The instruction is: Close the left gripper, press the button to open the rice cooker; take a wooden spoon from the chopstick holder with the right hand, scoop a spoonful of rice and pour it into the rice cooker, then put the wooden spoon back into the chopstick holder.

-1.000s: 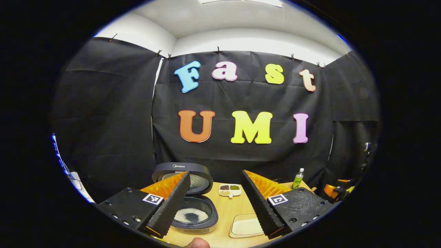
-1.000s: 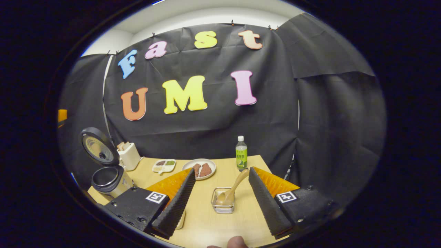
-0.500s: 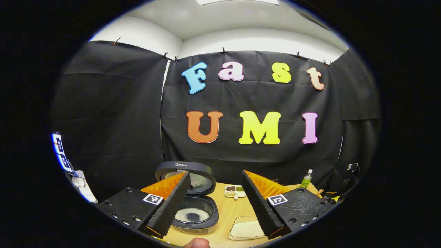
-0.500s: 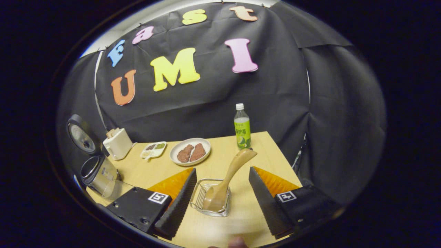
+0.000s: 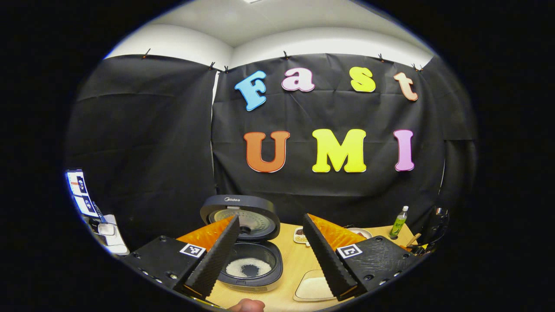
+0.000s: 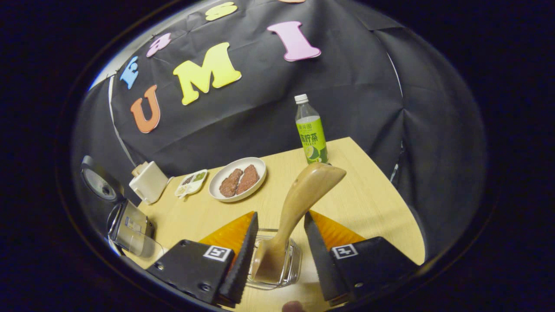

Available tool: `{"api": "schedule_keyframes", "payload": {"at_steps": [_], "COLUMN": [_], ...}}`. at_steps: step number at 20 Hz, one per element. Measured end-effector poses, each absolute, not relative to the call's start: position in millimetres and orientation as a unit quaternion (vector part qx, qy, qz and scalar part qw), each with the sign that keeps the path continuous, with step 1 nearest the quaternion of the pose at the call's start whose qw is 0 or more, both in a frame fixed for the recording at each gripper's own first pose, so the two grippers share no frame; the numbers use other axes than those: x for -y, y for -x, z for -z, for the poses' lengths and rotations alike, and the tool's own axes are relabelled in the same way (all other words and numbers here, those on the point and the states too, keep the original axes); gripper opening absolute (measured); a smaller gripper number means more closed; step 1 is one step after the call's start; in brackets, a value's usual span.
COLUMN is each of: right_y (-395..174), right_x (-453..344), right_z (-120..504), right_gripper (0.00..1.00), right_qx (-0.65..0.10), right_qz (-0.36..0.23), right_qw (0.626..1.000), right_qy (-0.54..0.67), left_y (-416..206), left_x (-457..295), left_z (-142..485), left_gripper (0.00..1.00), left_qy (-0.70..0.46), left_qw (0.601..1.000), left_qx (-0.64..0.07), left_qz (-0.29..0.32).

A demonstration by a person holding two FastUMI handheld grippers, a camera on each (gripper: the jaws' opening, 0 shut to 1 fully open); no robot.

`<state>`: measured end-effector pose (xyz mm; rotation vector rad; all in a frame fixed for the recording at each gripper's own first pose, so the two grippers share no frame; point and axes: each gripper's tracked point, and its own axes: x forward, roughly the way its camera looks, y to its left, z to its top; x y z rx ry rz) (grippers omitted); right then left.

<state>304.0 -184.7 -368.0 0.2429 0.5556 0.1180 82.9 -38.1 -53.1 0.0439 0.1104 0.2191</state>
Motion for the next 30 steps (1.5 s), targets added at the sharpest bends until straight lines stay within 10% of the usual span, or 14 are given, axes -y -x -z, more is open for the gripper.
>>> {"api": "schedule_keyframes", "payload": {"at_steps": [2,3,8,30], "right_y": [-310.2,-312.7,-306.4,-205.2], "right_x": [183.9,186.2,172.1,99.6], "right_z": [371.8,372.5,363.1,156.8], "right_gripper": [0.54,0.31,0.11,0.08], "right_qx": [-0.278,-0.277,-0.282,-0.140], "right_qz": [-0.060,-0.060,-0.073,-0.042], "right_qw": [0.952,0.952,0.949,0.986], "right_qy": [-0.115,-0.112,-0.120,-0.079], "left_y": [-82.3,-81.2,-73.9,-32.1], "left_x": [31.4,29.0,14.2,-44.1], "left_z": [50.6,51.4,54.5,36.4], "left_gripper": [0.95,0.95,0.95,0.95], "left_qy": [-0.024,-0.026,-0.018,0.002], "left_qw": [0.991,0.991,0.987,0.996], "left_qx": [-0.050,-0.051,-0.057,-0.022], "left_qz": [-0.119,-0.122,-0.147,-0.092]}}
